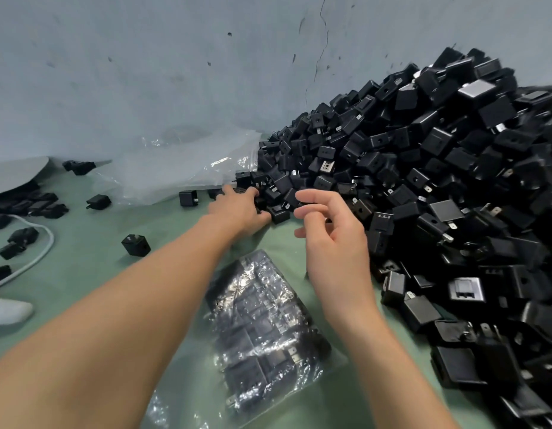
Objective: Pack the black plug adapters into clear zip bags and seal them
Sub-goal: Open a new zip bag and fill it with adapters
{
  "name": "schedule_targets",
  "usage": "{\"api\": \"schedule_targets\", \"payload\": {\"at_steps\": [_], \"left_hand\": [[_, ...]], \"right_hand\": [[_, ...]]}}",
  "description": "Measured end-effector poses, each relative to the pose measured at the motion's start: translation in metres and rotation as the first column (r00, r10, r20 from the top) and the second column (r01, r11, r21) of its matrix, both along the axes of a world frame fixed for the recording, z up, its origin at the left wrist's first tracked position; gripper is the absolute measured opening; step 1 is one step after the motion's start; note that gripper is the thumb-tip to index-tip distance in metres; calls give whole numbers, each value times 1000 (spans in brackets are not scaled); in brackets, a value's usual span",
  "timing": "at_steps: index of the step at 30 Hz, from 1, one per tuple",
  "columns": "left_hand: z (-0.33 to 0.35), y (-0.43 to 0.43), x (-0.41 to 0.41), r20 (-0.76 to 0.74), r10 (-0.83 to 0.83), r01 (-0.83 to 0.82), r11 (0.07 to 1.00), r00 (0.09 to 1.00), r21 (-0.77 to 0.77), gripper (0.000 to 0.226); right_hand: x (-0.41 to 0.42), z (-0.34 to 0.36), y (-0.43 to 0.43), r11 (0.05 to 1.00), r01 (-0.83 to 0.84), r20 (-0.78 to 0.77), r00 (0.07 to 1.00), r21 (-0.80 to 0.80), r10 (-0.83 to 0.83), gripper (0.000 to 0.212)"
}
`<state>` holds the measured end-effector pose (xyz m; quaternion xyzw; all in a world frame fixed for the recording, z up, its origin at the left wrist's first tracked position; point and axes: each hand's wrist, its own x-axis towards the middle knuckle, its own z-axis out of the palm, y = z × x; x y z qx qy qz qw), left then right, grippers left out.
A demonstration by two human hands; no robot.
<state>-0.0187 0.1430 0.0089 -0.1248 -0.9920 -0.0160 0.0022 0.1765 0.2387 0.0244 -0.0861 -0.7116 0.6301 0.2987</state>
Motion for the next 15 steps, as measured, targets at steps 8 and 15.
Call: {"api": "schedule_targets", "payload": {"at_steps": [8,15], "left_hand": [[15,-11,3,150,4,-79,865,989,495,34],[85,-76,59,527,-576,-724,-173,624,668,22]], "right_hand": [[6,1,-1,994,-9,19,1000,-109,11,31],[7,23,-18,784,-159,16,977,-601,211,29]]}}
